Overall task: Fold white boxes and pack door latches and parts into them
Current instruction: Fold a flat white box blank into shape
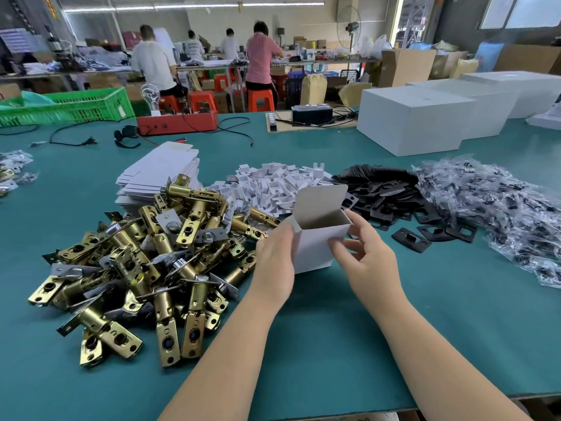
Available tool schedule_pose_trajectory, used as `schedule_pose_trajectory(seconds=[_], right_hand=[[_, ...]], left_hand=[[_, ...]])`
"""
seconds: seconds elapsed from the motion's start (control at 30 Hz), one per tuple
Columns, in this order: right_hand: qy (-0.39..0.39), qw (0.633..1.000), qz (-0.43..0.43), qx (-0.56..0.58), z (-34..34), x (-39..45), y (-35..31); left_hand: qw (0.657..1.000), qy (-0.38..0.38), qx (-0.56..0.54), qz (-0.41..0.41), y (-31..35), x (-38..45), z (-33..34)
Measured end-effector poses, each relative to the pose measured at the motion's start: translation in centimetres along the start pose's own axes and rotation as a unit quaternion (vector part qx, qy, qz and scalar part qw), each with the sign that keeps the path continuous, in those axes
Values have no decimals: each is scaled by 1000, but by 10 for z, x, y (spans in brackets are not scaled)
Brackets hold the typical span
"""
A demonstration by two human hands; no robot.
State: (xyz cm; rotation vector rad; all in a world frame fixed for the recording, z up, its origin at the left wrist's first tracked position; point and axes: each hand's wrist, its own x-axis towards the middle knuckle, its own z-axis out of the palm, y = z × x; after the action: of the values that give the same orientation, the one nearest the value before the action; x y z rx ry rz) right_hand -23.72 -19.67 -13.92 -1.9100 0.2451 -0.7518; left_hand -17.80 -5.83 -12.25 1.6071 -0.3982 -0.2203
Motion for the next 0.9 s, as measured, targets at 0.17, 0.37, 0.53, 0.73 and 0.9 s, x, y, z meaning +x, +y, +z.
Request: schedule_pose_trajectory(seconds=[0.17, 0.37, 0.53, 0.73, 0.9], right_hand=[[-14, 999, -23, 43, 0, -3, -11], [27, 998, -54, -9, 1, -7, -13], [19, 997, -63, 30, -2, -7, -16], [-18, 991, -124, 38, -3, -10, -20], [-34, 986, -162, -23, -3, -9, -20]], left_hand=[[1000, -9, -15, 25, 0, -1, 0], [968, 142, 28, 203, 6, -7, 1], [975, 84, 31, 201, 10, -14, 1], [988, -1, 43, 149, 14, -18, -1], [991, -37, 58, 113, 17, -17, -4]])
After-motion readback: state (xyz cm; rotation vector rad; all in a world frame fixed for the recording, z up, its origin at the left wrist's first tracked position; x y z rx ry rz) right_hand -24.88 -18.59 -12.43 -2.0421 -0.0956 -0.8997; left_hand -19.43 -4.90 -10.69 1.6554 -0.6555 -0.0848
